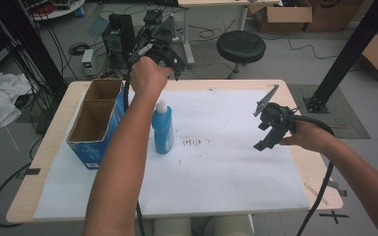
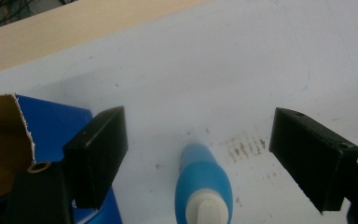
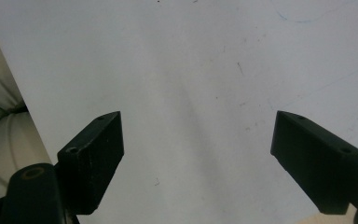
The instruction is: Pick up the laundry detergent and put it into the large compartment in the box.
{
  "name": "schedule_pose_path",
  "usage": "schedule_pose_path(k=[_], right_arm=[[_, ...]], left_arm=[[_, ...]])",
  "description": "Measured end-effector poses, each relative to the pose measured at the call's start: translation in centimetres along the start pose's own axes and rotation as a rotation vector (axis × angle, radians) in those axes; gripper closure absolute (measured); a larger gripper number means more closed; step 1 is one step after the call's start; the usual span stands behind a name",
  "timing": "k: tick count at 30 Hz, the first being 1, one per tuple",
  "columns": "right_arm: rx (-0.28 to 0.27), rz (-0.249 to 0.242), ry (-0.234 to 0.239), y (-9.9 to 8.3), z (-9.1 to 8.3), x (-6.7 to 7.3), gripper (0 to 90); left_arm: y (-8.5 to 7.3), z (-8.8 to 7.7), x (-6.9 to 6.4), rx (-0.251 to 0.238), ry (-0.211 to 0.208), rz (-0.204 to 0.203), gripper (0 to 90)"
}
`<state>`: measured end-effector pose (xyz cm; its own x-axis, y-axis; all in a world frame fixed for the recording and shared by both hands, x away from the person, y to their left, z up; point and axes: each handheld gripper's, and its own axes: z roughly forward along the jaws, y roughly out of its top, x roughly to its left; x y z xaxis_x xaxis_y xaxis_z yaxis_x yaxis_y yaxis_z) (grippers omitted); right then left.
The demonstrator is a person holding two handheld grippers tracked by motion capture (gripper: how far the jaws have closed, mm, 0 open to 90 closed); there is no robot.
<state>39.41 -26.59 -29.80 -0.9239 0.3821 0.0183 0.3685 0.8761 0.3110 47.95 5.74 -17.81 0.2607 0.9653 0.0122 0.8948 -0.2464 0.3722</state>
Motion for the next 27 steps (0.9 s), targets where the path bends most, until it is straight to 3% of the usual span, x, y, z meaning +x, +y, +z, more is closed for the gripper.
schedule_pose_path(k=[12, 27], right_arm=[[0.001, -0.01, -0.007, -0.3, 0.0, 0.6, 16.8], [-0.002, -0.013, -0.001, -0.7, 0.3, 0.9, 16.9]], left_arm=[[-2.4, -0.1, -0.5, 0.011, 0.0, -0.008, 19.8], [-4.0, 1.0, -1.1, 0.054, 0.013, -0.001, 19.9]])
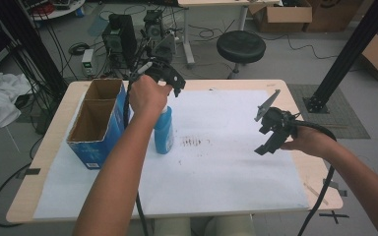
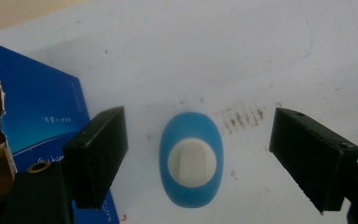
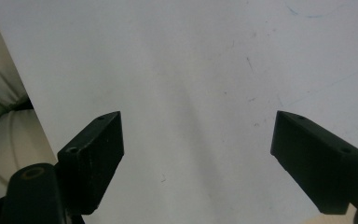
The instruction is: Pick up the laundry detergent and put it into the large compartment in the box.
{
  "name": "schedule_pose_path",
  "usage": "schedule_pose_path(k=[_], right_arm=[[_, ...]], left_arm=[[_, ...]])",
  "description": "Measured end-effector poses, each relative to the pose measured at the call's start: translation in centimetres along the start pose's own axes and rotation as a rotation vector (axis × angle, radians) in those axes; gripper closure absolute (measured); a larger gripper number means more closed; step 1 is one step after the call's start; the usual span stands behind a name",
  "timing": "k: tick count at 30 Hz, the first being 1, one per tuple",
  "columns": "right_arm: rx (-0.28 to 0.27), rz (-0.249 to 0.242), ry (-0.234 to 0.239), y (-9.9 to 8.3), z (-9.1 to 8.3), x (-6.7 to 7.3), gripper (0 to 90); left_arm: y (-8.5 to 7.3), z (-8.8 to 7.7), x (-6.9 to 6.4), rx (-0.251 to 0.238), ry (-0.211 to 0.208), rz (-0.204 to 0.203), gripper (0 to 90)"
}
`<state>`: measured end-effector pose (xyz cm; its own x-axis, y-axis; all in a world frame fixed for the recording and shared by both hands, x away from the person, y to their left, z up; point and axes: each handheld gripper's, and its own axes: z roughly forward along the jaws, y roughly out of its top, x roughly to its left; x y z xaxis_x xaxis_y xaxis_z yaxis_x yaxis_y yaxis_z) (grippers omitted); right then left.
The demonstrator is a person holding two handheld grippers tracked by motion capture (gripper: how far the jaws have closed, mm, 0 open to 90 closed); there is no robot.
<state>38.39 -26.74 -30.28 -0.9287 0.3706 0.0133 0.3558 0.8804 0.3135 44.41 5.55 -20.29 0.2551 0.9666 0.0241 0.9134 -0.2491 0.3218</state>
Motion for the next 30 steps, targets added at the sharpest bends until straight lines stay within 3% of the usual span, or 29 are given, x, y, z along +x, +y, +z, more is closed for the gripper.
schedule_pose_path(k=[12, 30], right_arm=[[-0.007, -0.011, 0.002, 0.1, 0.0, 0.2, 16.9], [-0.01, -0.015, 0.003, 0.2, 0.0, 0.4, 16.9]], left_arm=[[-1.4, 1.5, 0.3, 0.04, 0.004, -0.021, 19.9], [-2.3, 3.7, 0.5, 0.079, 0.001, -0.058, 20.1]])
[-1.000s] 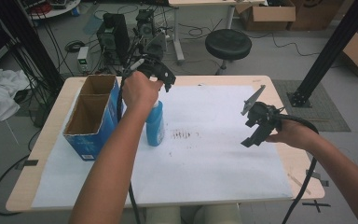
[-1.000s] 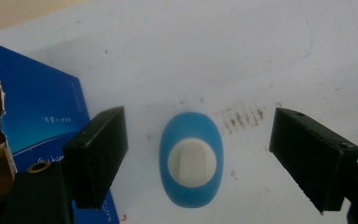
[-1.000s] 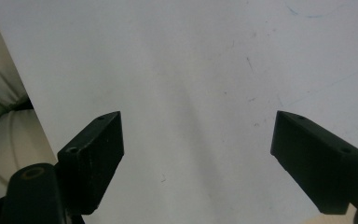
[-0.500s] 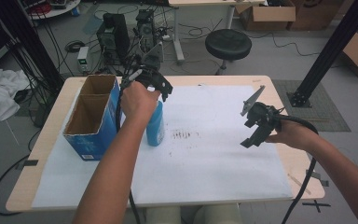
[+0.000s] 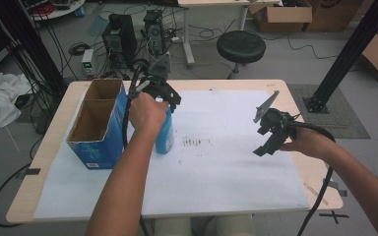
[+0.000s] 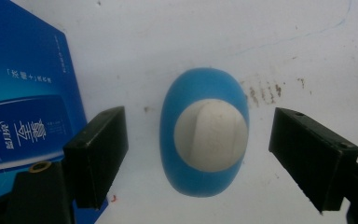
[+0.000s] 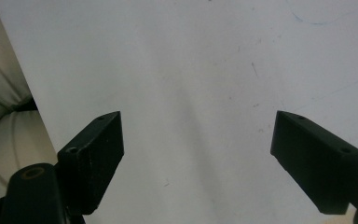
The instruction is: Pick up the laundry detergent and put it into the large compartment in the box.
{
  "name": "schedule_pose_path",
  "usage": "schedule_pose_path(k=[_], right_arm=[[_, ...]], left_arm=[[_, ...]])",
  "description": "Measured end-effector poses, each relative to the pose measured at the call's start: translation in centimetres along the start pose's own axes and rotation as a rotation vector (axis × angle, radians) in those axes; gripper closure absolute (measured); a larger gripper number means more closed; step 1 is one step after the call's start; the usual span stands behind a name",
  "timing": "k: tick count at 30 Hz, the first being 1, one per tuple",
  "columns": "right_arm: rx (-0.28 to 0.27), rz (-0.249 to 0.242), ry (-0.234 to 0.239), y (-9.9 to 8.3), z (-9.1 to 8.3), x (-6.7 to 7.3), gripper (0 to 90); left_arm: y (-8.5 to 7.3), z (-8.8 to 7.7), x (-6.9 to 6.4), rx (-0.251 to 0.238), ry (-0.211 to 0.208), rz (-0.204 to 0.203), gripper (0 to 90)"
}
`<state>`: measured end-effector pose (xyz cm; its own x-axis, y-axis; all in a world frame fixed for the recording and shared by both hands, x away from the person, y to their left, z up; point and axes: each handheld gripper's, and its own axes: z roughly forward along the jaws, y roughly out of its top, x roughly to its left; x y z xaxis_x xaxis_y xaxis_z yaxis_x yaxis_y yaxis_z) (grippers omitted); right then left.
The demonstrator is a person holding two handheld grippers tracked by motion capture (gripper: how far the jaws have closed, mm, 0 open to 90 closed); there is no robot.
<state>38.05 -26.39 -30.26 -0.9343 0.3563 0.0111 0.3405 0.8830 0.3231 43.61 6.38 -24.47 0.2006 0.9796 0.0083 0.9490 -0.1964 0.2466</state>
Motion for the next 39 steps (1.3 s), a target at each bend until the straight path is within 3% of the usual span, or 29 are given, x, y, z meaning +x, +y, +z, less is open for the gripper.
schedule_pose_path(k=[39], right_arm=[[-0.006, 0.004, 0.008, 0.0, 0.1, -0.1, 16.9]], left_arm=[[-0.4, 4.8, -0.3, 0.047, -0.007, -0.021, 19.9]])
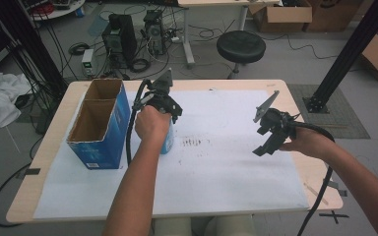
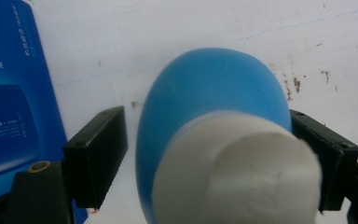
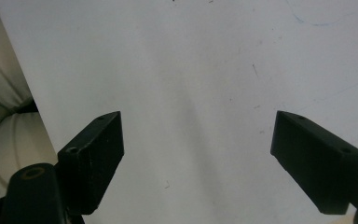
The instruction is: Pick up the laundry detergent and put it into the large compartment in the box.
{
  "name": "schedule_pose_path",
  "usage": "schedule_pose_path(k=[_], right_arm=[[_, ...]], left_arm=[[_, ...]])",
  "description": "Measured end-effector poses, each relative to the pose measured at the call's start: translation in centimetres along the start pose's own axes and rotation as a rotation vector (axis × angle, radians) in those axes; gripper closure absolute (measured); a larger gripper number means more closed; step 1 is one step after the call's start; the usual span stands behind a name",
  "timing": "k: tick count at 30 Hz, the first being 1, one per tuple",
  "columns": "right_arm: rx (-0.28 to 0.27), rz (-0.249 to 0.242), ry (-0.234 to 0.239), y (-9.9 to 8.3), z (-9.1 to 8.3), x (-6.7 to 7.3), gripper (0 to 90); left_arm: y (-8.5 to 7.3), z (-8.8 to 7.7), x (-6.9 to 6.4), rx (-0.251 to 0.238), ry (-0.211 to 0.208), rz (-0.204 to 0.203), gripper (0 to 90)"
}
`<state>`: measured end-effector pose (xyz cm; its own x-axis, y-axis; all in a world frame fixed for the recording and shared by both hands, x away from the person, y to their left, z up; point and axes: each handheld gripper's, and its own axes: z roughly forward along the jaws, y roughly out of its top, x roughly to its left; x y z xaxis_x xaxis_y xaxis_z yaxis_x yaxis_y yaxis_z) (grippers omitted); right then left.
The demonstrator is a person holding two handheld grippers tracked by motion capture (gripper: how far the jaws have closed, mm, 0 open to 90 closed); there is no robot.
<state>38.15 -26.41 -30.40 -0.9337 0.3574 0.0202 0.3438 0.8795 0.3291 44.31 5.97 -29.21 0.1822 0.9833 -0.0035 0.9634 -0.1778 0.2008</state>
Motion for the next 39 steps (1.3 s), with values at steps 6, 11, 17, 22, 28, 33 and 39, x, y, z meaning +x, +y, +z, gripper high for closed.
schedule_pose_path(k=[6, 11, 17, 22, 28, 33, 39], right_arm=[[-0.001, 0.0, 0.001, 0.0, 0.04, -0.01, 16.9], [-0.001, 0.003, 0.001, -0.05, -0.01, -0.04, 16.9], [-0.006, -0.001, 0.005, 0.01, 0.08, -0.01, 17.0], [-0.005, -0.001, 0.005, 0.1, 0.08, 0.02, 17.1], [-0.007, 0.001, 0.005, 0.07, 0.07, -0.02, 17.1], [-0.006, 0.0, 0.006, 0.08, 0.08, -0.01, 17.1], [-0.005, 0.001, 0.006, 0.12, 0.07, 0.05, 17.1]], left_arm=[[0.03, 0.35, -0.1, 0.004, 0.006, 0.0, 20.0], [0.02, 0.51, 0.01, 0.005, 0.001, -0.008, 20.3], [0.04, 0.54, 0.08, -0.001, -0.003, -0.01, 22.9], [0.05, 0.56, 0.04, -0.002, -0.002, -0.011, 25.5], [0.05, 0.57, 0.12, -0.003, 0.0, -0.006, 28.0], [0.06, 0.53, 0.15, -0.005, 0.002, -0.009, 28.8], [0.07, 0.45, 0.18, -0.005, -0.005, -0.004, 33.1]])
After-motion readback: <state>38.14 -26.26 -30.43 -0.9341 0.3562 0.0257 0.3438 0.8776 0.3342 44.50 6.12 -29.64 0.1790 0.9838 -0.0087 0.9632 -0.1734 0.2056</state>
